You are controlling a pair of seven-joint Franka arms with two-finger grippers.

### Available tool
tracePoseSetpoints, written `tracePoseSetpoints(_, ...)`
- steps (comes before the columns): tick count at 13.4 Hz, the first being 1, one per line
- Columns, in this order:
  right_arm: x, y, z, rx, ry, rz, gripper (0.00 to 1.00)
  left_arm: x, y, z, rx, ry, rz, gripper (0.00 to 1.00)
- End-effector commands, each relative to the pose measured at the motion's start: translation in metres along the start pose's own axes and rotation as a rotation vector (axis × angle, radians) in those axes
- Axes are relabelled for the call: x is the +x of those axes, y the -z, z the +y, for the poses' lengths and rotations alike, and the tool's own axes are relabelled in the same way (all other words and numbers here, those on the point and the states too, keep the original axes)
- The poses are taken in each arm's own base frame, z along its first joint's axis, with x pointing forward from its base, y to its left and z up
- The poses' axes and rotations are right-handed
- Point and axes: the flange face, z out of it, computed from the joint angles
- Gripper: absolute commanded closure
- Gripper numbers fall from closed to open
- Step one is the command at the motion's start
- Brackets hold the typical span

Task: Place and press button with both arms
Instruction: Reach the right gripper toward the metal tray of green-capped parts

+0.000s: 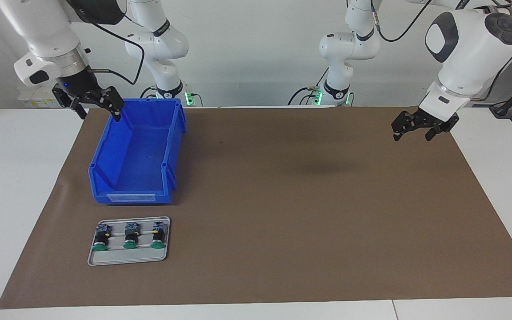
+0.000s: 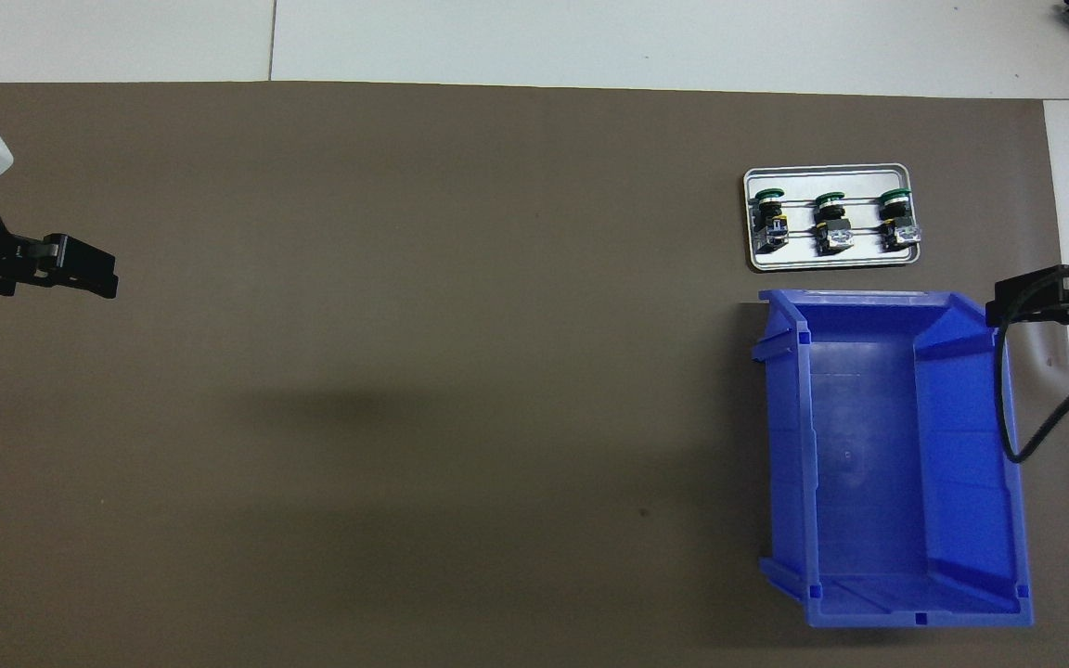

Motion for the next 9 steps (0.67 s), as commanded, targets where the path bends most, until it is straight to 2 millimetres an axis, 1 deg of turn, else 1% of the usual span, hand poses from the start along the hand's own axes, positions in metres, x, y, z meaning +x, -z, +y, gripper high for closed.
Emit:
tracePoseSetpoints(1, -0.006, 0.001, 0.006, 0.006, 0.011, -0.010, 0.00, -0.008, 0.001, -0.002, 0.013, 0.010, 0.013, 0.00)
tracePoseSetpoints(3, -0.004, 0.001, 0.005, 0.007, 0.009, 0.004, 0.00, -0.008, 0.001, -0.002, 0.013, 0.010, 0.013, 0.00)
tracePoseSetpoints(4, 0.001, 0.002, 0.006, 0.010, 0.009, 0.034, 0.00, -0.008, 0.001, -0.002, 0.013, 0.010, 0.012, 0.00)
tracePoseSetpoints(5, 0.007, -0.004, 0.005, 0.010, 0.013, 0.046, 0.00, -0.008, 0.001, -0.002, 0.013, 0.010, 0.013, 0.00)
tracePoseSetpoints(7, 0.030, -0.020, 0.000, 0.011, 0.019, 0.102, 0.00, -0.008, 0.001, -0.002, 0.013, 0.008, 0.013, 0.00)
tracePoseSetpoints(8, 0.046, -0.033, -0.002, 0.015, 0.017, 0.114, 0.00, -0.008, 0.001, -0.002, 0.013, 0.010, 0.012, 0.00)
tracePoseSetpoints(9, 0.065, -0.051, -0.002, 0.019, 0.012, 0.118, 0.00, -0.008, 0.001, -0.002, 0.013, 0.010, 0.013, 0.00)
